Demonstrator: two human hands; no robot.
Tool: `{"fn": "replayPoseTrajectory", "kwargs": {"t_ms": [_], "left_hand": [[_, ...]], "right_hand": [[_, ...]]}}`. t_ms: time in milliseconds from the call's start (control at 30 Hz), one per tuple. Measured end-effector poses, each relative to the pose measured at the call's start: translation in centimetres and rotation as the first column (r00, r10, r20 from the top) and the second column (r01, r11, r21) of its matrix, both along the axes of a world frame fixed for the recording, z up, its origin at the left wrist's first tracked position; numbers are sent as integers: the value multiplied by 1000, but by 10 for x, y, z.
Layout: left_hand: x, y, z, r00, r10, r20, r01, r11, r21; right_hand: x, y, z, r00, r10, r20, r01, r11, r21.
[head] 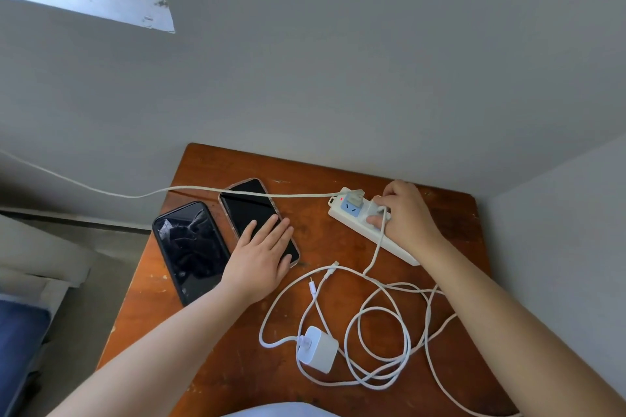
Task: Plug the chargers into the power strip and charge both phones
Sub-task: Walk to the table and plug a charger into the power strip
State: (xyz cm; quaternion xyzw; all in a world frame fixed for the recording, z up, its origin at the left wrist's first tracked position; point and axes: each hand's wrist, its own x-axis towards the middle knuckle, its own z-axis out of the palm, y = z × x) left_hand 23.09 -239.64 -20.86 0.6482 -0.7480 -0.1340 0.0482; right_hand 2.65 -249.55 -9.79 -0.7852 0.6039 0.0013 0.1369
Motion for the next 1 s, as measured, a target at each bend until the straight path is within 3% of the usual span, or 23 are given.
{"fn": "replayPoseTrajectory", "kwargs": {"t_ms": [200, 333, 467, 700, 800, 1000], "left_hand": [[0, 1, 2, 1000, -2, -7, 2, 1000, -10], [0, 0, 3, 1000, 0, -22, 0, 1000, 3], [0, 0, 3, 1000, 2, -19, -2, 1000, 4], [-1, 0, 7, 999, -1, -35, 1, 1000, 7], [-1, 0, 7, 1000, -1, -28, 2, 1000, 7], [-1, 1, 8, 1000, 7, -1, -7, 1000, -1]], "right_hand": [[13, -5, 3, 985, -57, -163, 62, 998, 24], [8, -7, 7, 958, -3, -288, 39, 992, 122], [6, 2, 8, 963, 29, -269, -16, 999, 49], [18, -3, 9, 933, 90, -349, -55, 992, 110], [15, -1, 8, 949, 43, -312, -5, 992, 124], [6, 9, 9, 960, 109, -258, -99, 994, 50]]}}
